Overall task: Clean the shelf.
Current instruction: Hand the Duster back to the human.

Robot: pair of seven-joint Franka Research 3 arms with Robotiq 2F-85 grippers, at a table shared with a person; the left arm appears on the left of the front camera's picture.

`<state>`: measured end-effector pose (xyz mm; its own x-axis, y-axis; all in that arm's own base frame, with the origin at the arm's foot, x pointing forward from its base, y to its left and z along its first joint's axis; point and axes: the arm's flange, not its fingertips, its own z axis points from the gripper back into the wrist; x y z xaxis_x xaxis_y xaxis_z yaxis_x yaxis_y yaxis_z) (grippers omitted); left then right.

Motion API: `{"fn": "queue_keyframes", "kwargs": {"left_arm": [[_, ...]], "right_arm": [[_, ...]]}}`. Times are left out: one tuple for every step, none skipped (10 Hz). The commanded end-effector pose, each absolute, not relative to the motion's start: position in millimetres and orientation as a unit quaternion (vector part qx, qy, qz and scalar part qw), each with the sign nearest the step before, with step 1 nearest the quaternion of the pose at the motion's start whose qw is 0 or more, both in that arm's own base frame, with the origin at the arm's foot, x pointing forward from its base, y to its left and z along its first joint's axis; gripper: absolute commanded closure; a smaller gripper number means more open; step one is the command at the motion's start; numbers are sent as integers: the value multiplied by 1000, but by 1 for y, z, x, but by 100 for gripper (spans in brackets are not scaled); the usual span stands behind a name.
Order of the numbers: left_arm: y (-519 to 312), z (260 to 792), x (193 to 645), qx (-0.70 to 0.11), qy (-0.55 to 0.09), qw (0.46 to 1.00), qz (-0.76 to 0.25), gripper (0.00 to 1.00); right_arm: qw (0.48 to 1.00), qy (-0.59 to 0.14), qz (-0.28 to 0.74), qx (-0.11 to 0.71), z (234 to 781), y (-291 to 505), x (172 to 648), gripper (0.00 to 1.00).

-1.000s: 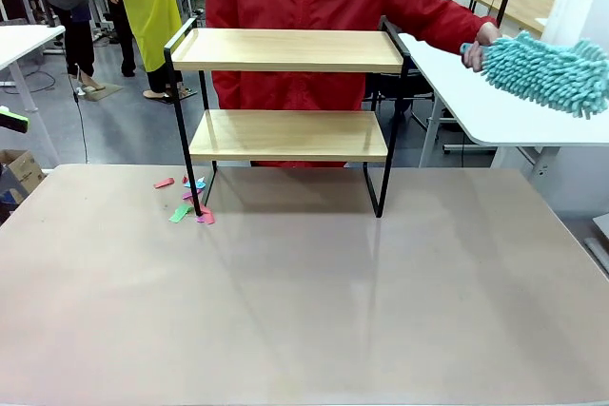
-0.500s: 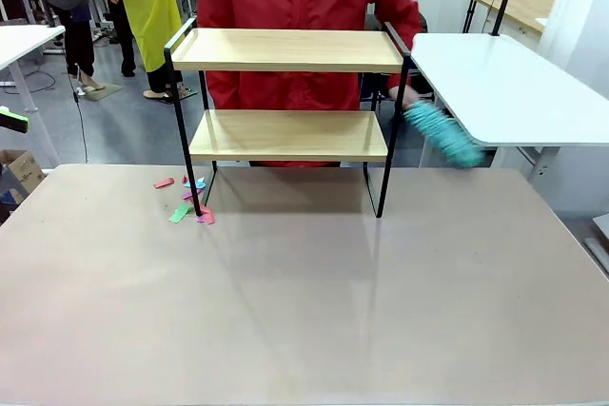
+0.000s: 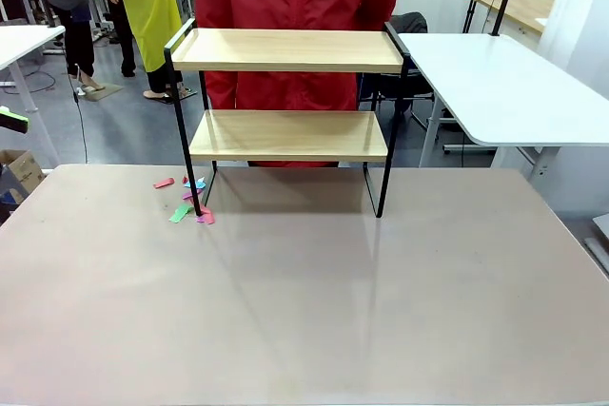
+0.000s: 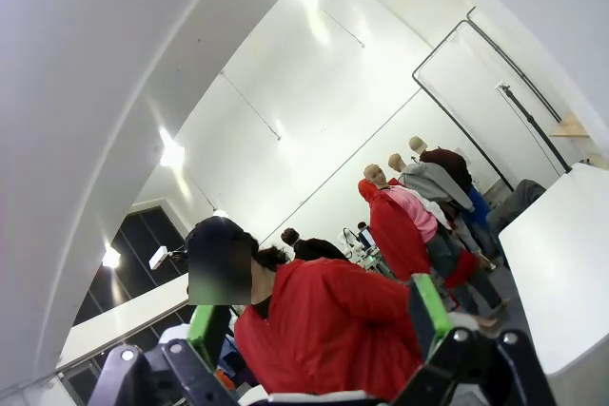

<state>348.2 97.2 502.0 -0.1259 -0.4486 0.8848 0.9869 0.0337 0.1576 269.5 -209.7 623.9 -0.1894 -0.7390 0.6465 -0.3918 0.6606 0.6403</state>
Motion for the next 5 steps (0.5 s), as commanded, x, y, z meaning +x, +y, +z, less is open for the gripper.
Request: {"fn": "queue_keyframes", "kwargs": {"left_arm": [[97,504,349,-320,-436,571,-617,0],[97,504,349,-320,-436,571,-617,0],[97,504,349,-320,-436,571,-617,0],[97,504,349,-320,-436,571,-617,0],[97,504,349,-320,-436,571,-617,0]], "right_arm": [[508,-750,-175,387,624,-208,269,0],[508,-750,-175,387,624,-208,269,0],[508,-750,-175,387,624,-208,269,0],[508,-750,-175,387,624,-208,269,0],[508,-750,-175,387,624,-208,269,0]]}}
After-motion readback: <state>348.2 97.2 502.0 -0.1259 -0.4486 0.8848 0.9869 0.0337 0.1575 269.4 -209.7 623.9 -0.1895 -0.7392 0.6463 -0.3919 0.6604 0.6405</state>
